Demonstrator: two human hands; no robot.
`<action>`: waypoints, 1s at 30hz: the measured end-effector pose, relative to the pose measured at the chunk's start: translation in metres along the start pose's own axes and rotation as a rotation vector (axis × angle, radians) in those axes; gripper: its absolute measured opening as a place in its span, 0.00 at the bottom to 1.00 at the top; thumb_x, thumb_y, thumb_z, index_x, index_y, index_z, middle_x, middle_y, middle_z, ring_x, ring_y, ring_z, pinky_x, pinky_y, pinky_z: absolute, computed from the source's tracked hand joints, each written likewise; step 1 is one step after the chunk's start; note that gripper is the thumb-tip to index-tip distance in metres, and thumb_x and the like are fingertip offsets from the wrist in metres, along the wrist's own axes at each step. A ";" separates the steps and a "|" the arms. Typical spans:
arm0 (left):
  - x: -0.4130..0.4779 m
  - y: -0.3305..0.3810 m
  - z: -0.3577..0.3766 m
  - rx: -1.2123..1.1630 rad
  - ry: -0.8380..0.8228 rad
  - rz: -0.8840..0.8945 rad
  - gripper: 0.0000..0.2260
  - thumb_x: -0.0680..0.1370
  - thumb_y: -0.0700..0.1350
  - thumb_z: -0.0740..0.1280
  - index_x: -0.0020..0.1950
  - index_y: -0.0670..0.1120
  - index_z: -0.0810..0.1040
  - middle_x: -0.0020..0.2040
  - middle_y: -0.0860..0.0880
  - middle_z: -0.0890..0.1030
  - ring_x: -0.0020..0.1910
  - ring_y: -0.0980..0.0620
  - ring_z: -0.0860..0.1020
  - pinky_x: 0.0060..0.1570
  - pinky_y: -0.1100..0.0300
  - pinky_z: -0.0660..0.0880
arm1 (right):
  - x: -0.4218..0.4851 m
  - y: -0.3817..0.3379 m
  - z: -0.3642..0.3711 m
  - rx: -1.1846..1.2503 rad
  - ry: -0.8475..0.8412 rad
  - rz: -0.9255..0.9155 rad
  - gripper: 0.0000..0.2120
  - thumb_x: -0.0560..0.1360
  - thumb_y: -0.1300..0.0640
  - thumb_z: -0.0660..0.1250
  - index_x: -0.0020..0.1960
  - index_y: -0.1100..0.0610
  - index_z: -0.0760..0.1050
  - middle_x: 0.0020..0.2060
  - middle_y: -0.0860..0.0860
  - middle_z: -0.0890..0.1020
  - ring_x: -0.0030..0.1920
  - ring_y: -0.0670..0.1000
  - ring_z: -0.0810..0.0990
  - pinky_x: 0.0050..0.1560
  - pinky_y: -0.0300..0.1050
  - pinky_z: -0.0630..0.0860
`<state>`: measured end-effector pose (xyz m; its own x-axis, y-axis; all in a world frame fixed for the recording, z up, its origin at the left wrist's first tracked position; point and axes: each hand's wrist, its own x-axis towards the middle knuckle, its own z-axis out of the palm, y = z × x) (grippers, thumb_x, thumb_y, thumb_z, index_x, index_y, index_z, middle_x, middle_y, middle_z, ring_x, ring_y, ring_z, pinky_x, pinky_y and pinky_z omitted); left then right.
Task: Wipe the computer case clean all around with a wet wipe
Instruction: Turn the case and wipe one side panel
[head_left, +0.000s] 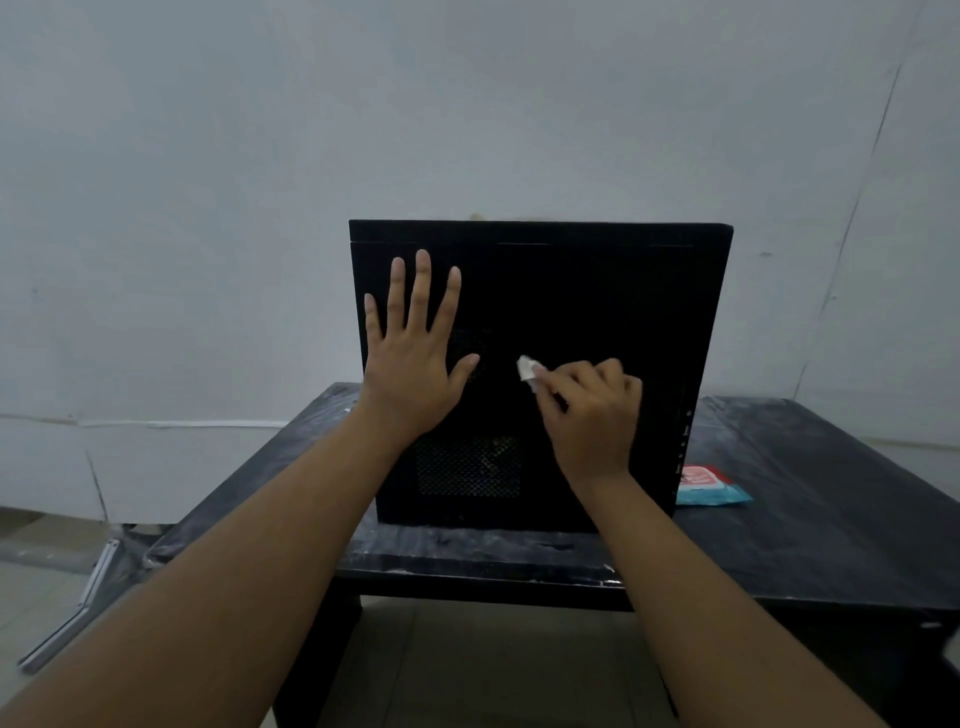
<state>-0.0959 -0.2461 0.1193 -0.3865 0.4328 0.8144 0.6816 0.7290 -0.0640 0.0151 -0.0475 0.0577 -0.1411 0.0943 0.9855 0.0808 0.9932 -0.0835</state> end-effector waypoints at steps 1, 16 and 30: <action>-0.001 0.000 -0.001 -0.002 -0.004 0.000 0.44 0.82 0.65 0.63 0.88 0.52 0.40 0.87 0.44 0.36 0.85 0.38 0.36 0.80 0.27 0.48 | -0.003 -0.001 0.000 0.017 0.020 0.038 0.07 0.82 0.51 0.73 0.48 0.51 0.86 0.42 0.47 0.84 0.44 0.55 0.77 0.45 0.52 0.68; -0.075 0.038 0.016 -0.231 0.051 -0.126 0.34 0.78 0.45 0.71 0.83 0.48 0.64 0.85 0.43 0.53 0.84 0.40 0.56 0.81 0.35 0.57 | 0.010 0.011 -0.003 0.033 -0.077 -0.206 0.05 0.81 0.59 0.72 0.48 0.55 0.86 0.46 0.50 0.83 0.46 0.56 0.76 0.43 0.52 0.69; -0.154 0.115 0.091 -0.286 -0.019 -0.192 0.35 0.81 0.53 0.71 0.85 0.46 0.62 0.87 0.42 0.51 0.87 0.42 0.48 0.81 0.33 0.54 | -0.009 0.036 -0.011 0.064 -0.025 -0.010 0.07 0.83 0.54 0.73 0.50 0.57 0.87 0.45 0.51 0.85 0.45 0.55 0.76 0.43 0.51 0.69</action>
<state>-0.0149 -0.1803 -0.0659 -0.5345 0.3138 0.7847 0.7407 0.6210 0.2562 0.0305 -0.0132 0.0472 -0.1658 0.0856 0.9824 0.0160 0.9963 -0.0841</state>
